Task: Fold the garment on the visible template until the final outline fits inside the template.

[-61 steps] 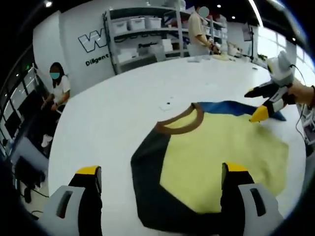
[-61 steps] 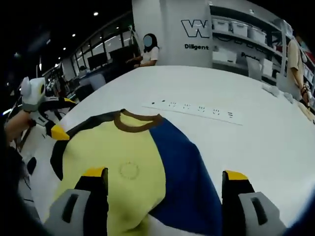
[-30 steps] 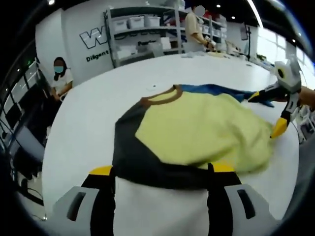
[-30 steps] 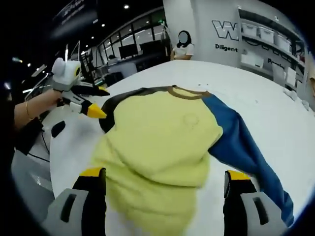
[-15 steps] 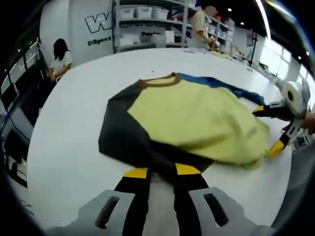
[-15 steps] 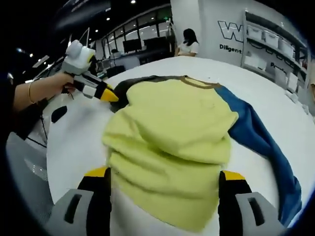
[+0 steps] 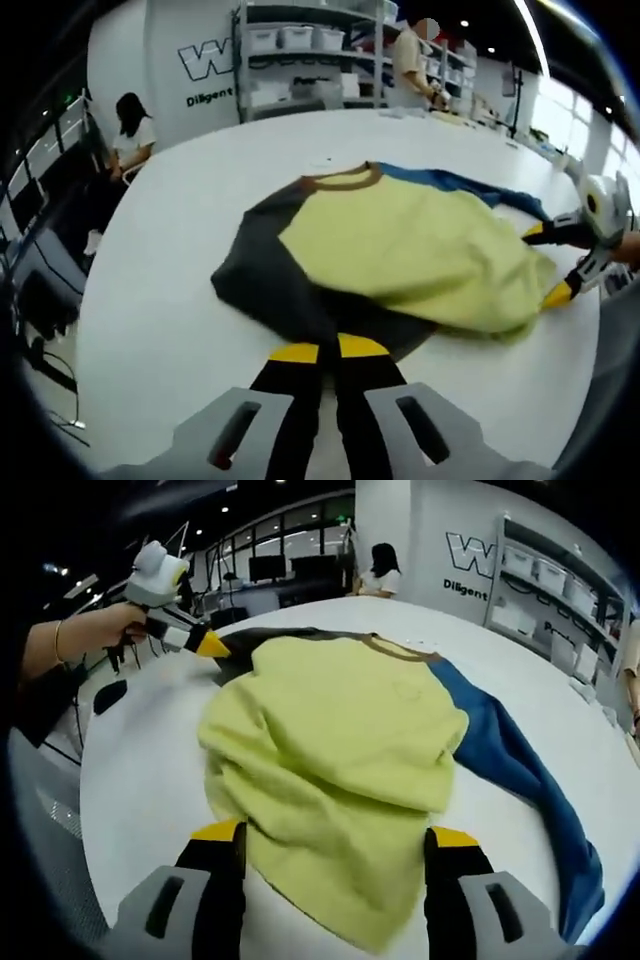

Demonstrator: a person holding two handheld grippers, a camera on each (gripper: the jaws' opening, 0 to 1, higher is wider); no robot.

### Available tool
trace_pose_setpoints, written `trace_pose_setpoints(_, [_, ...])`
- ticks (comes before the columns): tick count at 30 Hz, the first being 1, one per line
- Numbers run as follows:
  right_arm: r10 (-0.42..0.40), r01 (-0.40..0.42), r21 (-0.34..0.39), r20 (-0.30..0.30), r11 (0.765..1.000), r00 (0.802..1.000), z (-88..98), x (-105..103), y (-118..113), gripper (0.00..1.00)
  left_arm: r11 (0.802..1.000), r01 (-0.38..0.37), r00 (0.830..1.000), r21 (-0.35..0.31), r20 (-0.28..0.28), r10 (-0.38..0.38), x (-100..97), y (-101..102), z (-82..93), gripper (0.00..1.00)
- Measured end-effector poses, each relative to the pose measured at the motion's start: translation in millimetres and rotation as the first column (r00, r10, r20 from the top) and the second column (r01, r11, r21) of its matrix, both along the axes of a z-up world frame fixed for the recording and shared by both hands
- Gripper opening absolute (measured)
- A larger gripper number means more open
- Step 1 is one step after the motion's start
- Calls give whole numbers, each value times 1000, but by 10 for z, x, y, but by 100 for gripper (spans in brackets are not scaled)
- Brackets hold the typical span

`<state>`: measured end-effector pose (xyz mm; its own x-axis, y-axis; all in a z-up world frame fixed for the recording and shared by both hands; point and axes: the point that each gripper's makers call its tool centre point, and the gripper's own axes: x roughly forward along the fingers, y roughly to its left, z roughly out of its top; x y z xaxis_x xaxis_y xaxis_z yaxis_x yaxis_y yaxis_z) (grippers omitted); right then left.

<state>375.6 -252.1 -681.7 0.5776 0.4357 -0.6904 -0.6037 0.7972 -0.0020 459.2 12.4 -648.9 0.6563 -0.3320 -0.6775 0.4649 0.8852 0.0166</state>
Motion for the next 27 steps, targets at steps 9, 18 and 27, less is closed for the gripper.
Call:
trace_pose_setpoints(9, [-37,38,-32,29,999,999,54,58,-143,24,996,-52,999,79,3,52,19,412,22,1])
trace_pose_setpoints(18, [5,-5,-13,1,1000,1000,146,-49,-75,3,983,-90,996,162,23,88,-22,712,69,1])
trace_pose_setpoints(27, [42,-40,52,-29,998,999,320,-146,9,0,968,-134,991,214,34,130,20,887,99,1])
